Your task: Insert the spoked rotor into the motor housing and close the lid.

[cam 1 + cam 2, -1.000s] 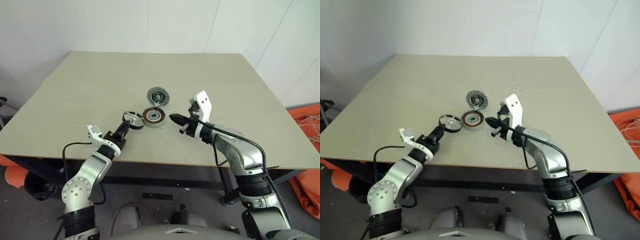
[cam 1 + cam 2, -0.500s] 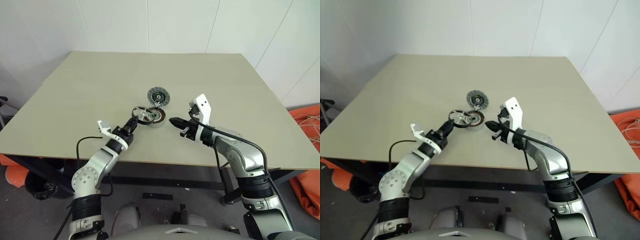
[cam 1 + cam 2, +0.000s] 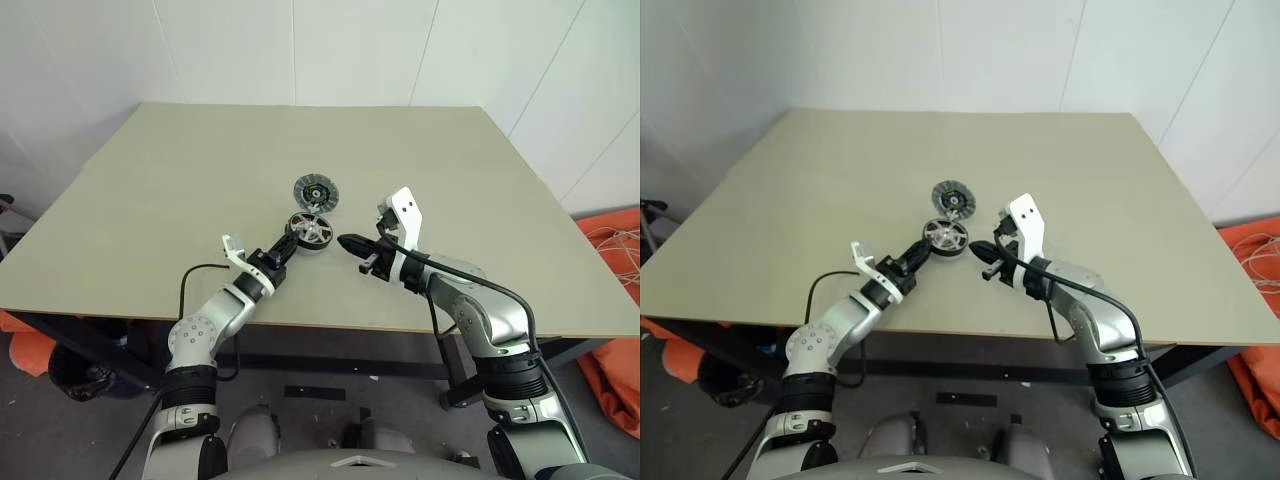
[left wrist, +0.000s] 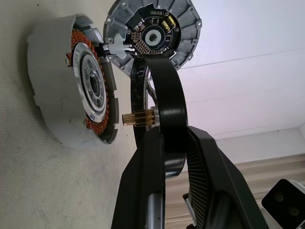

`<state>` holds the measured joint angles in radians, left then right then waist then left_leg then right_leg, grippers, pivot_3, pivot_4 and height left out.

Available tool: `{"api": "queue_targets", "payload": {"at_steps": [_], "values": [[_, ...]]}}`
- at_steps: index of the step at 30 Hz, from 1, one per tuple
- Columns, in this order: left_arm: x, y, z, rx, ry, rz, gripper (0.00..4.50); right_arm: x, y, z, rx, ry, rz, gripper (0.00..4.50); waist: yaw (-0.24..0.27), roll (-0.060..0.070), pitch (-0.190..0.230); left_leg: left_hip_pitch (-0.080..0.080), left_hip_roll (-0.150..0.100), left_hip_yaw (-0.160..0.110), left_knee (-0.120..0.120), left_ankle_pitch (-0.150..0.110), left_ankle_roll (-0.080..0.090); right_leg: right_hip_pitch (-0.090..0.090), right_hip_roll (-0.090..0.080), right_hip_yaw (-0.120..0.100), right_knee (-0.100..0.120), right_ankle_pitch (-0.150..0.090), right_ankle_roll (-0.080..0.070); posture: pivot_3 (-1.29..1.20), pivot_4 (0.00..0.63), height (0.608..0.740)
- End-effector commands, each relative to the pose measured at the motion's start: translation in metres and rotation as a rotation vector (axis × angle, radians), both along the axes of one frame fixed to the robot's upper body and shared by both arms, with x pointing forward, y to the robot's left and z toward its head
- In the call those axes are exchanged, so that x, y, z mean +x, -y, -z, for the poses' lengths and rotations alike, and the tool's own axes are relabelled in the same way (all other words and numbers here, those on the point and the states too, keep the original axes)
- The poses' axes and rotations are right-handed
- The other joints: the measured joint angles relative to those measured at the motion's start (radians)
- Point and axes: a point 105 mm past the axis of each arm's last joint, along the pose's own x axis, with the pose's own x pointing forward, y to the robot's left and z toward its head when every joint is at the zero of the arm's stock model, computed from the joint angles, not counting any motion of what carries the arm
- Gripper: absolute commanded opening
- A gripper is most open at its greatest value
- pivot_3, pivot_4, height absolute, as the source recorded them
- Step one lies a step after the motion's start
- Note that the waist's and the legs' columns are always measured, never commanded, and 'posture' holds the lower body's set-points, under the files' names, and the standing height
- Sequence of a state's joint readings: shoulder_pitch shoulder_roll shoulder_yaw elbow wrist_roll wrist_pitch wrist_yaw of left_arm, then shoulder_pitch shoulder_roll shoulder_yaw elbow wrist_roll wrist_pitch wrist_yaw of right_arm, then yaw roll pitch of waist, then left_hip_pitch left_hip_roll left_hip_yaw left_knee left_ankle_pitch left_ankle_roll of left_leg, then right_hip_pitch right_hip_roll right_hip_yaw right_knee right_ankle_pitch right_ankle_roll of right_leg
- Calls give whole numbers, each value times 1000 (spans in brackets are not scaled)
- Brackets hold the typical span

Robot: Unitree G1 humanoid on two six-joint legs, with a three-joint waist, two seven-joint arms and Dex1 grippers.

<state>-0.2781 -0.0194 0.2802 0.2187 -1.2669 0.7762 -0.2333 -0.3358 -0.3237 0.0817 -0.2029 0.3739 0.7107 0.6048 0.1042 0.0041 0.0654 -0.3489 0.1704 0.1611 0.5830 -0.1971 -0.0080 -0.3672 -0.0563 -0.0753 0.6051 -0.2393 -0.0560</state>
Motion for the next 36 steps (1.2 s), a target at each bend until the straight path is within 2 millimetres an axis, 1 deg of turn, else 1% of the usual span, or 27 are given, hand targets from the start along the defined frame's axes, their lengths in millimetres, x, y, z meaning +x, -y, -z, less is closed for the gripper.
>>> {"api": "queue_targets", "payload": {"at_steps": [1,9,18,23,25,28,36], "values": [[6,1,-15,-9,66,4,356,-2,-4,-15,19,53,-17,0,0,0,0,0,0,0,0,0,0,0,0,0,0,0,0,0,0,740],[18,-3,-20,-17,95,-27,356,-1,-6,-16,21,53,-20,0,1,0,0,0,0,0,0,0,0,0,0,0,0,0,0,0,0,740],[29,4,-18,-5,91,-26,356,-1,-7,-17,24,59,-20,0,1,0,0,0,0,0,0,0,0,0,0,0,0,0,-1,0,0,740],[33,6,-18,2,94,-29,356,-1,-7,-18,25,62,-16,0,1,0,0,0,0,0,0,0,0,0,0,0,0,0,-1,0,0,740],[34,5,-16,11,86,-39,356,-1,-6,-18,24,63,-14,0,1,0,0,0,0,0,0,0,0,0,0,0,0,0,-1,0,0,740],[36,4,-15,17,78,-46,356,0,-6,-18,24,65,-13,0,1,0,0,0,0,0,0,0,0,0,0,0,0,3,-6,0,0,740],[37,-1,-13,30,64,-66,356,1,-7,-19,25,69,-11,0,2,0,0,0,0,0,0,0,1,0,0,0,0,3,-6,0,0,740]]}}
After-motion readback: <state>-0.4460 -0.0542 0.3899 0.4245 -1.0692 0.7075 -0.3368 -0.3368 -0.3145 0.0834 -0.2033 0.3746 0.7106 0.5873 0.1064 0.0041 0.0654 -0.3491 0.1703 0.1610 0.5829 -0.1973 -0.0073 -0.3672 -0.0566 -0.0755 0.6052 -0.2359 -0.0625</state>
